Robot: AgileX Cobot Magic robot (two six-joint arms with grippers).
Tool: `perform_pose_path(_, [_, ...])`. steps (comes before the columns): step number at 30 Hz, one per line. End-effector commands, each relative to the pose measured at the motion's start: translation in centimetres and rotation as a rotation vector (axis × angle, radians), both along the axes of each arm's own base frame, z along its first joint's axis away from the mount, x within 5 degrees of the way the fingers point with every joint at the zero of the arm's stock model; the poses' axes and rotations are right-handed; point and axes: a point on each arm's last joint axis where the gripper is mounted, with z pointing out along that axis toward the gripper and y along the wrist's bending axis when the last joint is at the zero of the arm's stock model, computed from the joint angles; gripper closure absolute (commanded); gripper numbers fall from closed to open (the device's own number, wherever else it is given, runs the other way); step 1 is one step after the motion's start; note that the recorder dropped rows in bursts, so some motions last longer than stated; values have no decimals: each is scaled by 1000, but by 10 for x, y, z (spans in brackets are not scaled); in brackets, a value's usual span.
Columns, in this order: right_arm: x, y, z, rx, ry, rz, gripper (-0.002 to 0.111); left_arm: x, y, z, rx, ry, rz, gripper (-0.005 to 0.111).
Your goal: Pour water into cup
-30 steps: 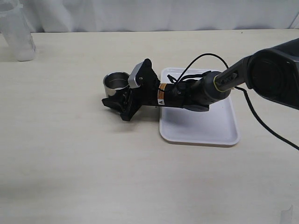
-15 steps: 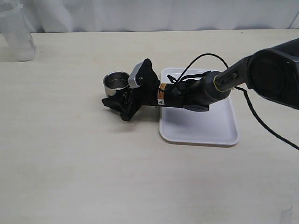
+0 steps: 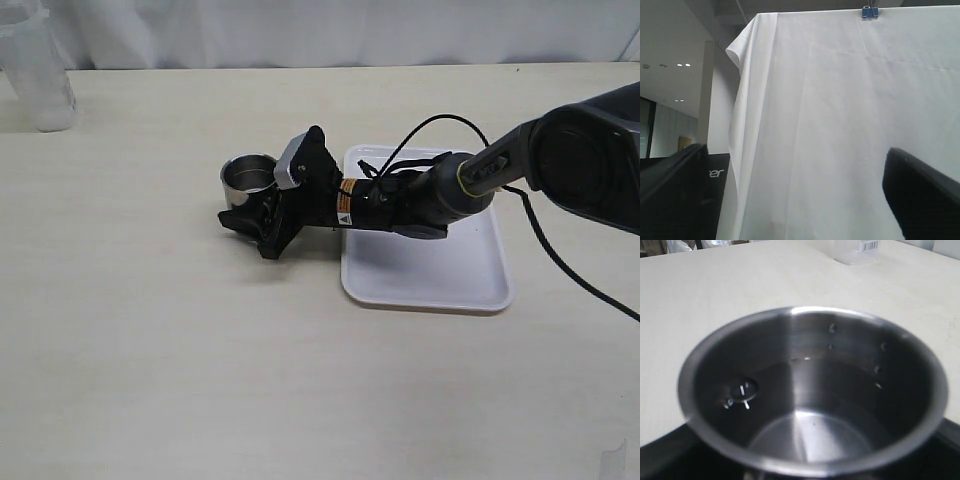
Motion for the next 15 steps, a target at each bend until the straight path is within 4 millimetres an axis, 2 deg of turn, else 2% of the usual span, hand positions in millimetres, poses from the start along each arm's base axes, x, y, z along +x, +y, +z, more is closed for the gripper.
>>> perform_pose_path(1, [-1, -2, -8, -43, 20, -7, 104, 0, 0, -1, 0, 5, -2, 19])
perform_pose_path(15, [0, -2, -7, -33, 25, -26, 104, 0, 0, -1, -1, 5, -3, 19])
